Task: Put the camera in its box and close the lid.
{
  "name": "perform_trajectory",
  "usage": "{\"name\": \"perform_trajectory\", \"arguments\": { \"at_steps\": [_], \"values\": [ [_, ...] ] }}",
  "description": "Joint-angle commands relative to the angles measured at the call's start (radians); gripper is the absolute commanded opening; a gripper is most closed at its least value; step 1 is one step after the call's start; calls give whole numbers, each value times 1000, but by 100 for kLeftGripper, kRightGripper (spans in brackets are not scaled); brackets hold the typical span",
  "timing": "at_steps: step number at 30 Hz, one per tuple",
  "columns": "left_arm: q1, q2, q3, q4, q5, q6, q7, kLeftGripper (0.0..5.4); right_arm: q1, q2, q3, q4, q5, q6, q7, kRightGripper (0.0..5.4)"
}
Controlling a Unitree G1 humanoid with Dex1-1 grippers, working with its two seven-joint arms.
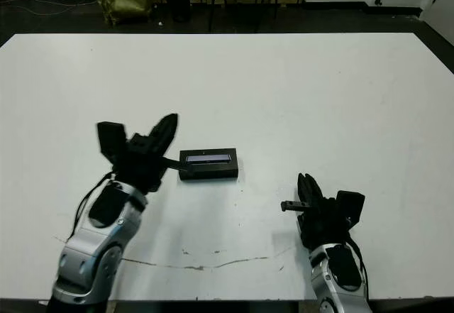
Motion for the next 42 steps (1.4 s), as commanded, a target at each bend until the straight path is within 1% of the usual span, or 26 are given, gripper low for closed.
{"name": "perform_trajectory", "arguments": {
  "at_steps": [1,5,8,10,15,20,24,26,30,33,35,37,42],
  "values": [
    [-36,-40,-12,63,7,42,27,2,12,10,-1,11,0,15,-17,0],
    [-73,-63,-37,179,26,-23,53,2,13,13,2,9,-1,28,-29,0],
    [-93,-74,-56,281,49,-76,78,2,11,17,-3,29,12,7,-15,0],
    [-101,-80,-66,342,61,-102,95,2,13,21,-5,30,18,6,-14,0],
    [-98,-90,-97,446,96,-113,144,2,15,8,1,16,-3,21,-24,0],
    [-69,-79,-107,529,107,-159,143,2,11,13,-7,28,14,7,-8,0],
    [-30,-55,-153,566,155,-191,146,2,11,15,-5,23,14,12,-11,0],
    [-5,-50,-161,593,160,-225,134,2,9,11,-5,25,14,15,-8,0],
    [29,-44,-170,604,163,-187,128,2,16,-1,2,10,-6,17,-10,0],
    [43,-41,-180,587,176,-113,137,2,19,8,-3,-8,17,49,-18,0],
    [51,-43,-187,577,187,-72,149,2,18,8,-2,-8,14,52,-19,0],
    [55,-38,-189,579,187,-62,146,2,18,8,1,2,5,36,-18,0],
    [48,-36,-170,580,167,-38,133,2,23,6,6,-1,-10,31,-22,0]
  ]
}}
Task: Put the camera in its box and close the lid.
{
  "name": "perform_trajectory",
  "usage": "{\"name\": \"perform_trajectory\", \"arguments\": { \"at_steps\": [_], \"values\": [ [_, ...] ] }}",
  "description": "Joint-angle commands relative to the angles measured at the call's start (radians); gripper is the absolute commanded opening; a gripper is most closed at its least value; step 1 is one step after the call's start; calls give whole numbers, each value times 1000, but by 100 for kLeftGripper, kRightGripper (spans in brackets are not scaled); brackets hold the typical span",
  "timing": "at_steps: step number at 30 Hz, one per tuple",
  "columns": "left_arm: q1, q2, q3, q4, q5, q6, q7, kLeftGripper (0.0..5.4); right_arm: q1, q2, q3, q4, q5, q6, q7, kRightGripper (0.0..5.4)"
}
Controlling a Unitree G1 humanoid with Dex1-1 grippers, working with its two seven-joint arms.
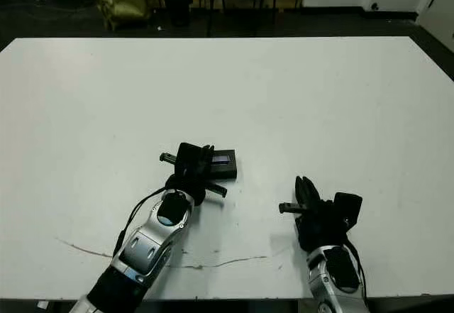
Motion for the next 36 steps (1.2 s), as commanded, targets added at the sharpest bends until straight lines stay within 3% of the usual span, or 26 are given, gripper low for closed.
{"name": "perform_trajectory", "arguments": {
  "at_steps": [1,10,16,21,31,33,36],
  "values": [
    [110,-29,17,79,-19,120,-10,2,11,2,-5,10,5,6,-5,0],
    [73,-20,67,53,-59,67,-60,2,13,13,-6,-8,14,39,-21,0],
    [81,-25,108,-153,-106,121,-66,2,12,20,-10,-7,21,44,-28,0],
    [71,-6,181,-417,-214,235,-101,2,12,6,-5,-19,5,56,-31,0],
    [-11,46,449,-703,-389,302,-102,2,12,12,-7,-48,6,85,-44,0],
    [-1,83,511,-710,-421,273,-132,2,8,12,-10,-46,9,85,-44,0],
    [42,134,576,-705,-404,195,-152,2,0,3,-16,-21,15,47,-16,0]
  ]
}}
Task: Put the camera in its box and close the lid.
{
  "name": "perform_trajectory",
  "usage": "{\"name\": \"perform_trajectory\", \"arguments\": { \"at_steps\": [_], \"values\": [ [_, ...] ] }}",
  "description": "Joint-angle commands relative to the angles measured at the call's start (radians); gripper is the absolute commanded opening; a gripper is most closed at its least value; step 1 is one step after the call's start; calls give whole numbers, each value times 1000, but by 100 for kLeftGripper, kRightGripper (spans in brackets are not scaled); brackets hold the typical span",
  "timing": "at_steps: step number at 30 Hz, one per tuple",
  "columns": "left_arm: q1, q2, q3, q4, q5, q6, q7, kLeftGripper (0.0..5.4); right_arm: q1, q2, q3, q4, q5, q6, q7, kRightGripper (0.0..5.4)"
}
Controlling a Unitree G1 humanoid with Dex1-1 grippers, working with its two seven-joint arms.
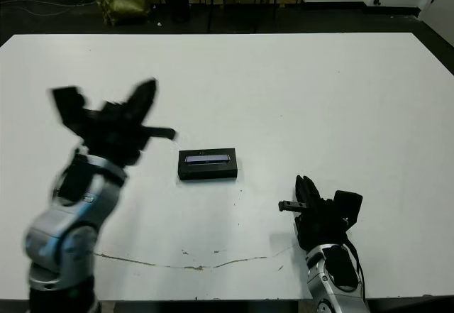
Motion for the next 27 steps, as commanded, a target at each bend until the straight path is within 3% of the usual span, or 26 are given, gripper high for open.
{"name": "perform_trajectory", "arguments": {
  "at_steps": [1,6,9,11,18,22,27],
  "values": [
    [71,60,66,25,22,-88,-25,2,-2,-12,-10,30,8,-19,20,0],
    [172,81,135,139,17,-244,-75,2,-12,-5,-14,29,11,-71,37,0],
    [240,106,125,215,78,-343,-99,2,-17,13,-10,-5,-4,-79,1,0],
    [280,116,109,239,105,-363,-103,2,-26,15,-4,-24,-34,-97,-21,0],
    [311,85,84,476,139,-664,-175,2,-93,15,17,1,-127,-228,-50,0],
    [295,54,71,544,135,-735,-157,2,-129,15,23,45,-173,-274,-60,0],
    [273,34,62,598,128,-766,-144,2,-160,22,44,65,-243,-265,-106,0]
  ]
}}
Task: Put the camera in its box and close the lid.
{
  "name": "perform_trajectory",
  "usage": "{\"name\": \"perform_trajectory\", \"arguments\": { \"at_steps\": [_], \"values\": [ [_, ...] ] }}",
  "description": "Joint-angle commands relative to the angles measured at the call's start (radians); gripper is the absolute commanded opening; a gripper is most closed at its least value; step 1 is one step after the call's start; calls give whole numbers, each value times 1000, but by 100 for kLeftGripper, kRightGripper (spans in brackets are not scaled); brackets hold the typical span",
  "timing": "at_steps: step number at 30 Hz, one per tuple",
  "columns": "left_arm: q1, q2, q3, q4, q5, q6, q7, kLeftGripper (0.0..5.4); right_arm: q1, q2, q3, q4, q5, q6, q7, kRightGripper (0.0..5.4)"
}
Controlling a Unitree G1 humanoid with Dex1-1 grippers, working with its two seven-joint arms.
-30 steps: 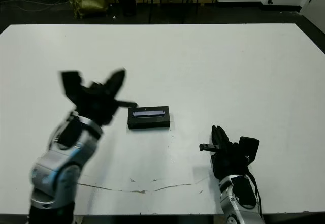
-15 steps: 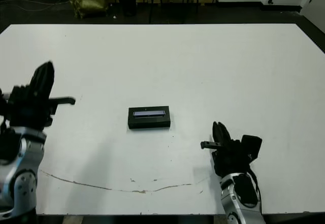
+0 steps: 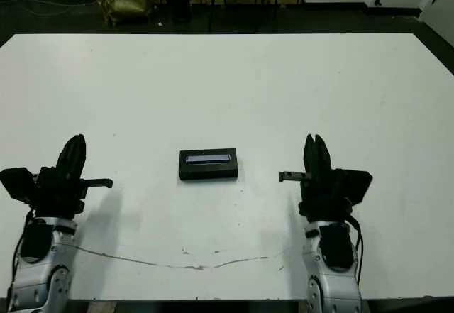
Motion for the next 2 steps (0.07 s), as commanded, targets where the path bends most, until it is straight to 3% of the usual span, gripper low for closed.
{"name": "perform_trajectory", "arguments": {
  "at_steps": [1,2],
  "values": [
    [-9,-12,-7,31,-7,5,14,2,-10,4,11,21,-31,8,-25,0],
    [-9,-13,-9,32,-9,7,14,2,-11,4,13,27,-31,3,-23,0]
  ]
}}
